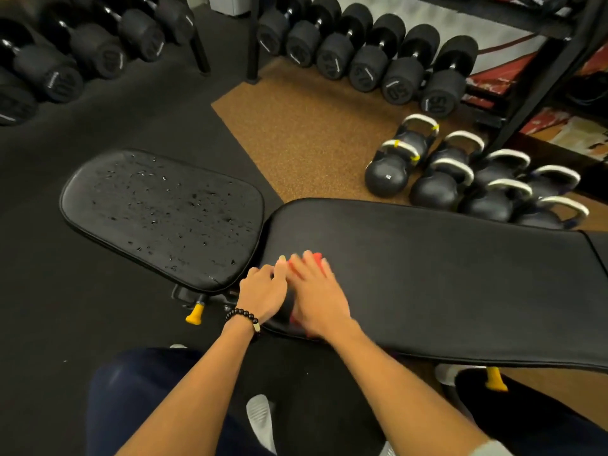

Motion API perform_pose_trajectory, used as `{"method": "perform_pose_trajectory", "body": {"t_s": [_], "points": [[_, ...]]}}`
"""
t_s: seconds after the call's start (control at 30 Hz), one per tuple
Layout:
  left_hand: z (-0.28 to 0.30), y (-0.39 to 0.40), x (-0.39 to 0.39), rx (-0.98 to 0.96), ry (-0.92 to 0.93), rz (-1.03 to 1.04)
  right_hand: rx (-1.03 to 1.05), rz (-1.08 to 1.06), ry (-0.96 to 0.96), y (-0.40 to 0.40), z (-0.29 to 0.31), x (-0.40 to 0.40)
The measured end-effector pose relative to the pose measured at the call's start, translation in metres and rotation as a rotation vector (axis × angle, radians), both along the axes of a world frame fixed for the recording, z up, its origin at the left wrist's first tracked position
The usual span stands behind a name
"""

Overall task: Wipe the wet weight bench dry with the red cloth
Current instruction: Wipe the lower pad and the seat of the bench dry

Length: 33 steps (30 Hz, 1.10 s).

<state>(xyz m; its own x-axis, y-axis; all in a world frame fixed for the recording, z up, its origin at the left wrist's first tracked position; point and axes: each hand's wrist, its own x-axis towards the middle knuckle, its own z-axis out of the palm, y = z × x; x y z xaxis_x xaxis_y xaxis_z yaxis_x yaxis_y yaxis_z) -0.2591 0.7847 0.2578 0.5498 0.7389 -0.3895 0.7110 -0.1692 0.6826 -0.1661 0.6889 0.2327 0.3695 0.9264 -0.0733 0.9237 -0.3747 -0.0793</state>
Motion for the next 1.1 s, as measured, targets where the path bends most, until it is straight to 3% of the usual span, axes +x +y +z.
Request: {"method": "perform_pose_trajectory", "body": {"t_s": [0.13, 0.27, 0.37, 0.47, 0.57, 0.63, 0.7, 0.8, 0.97, 1.03, 1.1], "points": [[-0.004, 0.003, 0.000, -0.028, 0.024, -0.015, -0.042, 0.155, 0.049, -0.054, 0.017, 0.004], [-0.008, 0.005, 0.002, -0.060, 0.045, -0.037, -0.062, -0.240, -0.076, -0.084, 0.034, 0.096], [-0.011, 0.007, 0.006, -0.056, 0.079, -0.059, -0.014, -0.475, -0.136, -0.051, 0.029, 0.117], [-0.012, 0.010, 0.011, -0.026, 0.135, -0.071, 0.047, -0.357, -0.199, -0.005, 0.015, 0.075], [-0.009, 0.009, 0.017, 0.011, 0.128, -0.059, 0.037, 0.001, -0.056, -0.009, 0.004, 0.019], [-0.004, 0.010, 0.021, 0.046, 0.112, -0.060, 0.015, 0.130, 0.024, -0.036, 0.003, 0.006], [-0.002, 0.014, 0.025, 0.056, 0.104, -0.057, 0.016, 0.105, 0.021, -0.065, 0.008, 0.019], [-0.005, 0.022, 0.026, 0.026, 0.118, -0.073, -0.001, -0.099, -0.038, -0.079, 0.024, 0.085], [-0.005, 0.027, 0.025, -0.006, 0.099, -0.051, 0.013, -0.556, -0.124, -0.008, 0.024, 0.170], [-0.003, 0.029, 0.027, 0.008, 0.114, -0.052, 0.035, -0.532, -0.158, 0.036, 0.010, 0.158], [-0.002, 0.031, 0.029, 0.037, 0.124, -0.047, 0.037, -0.263, -0.170, 0.071, 0.000, 0.127]]}}
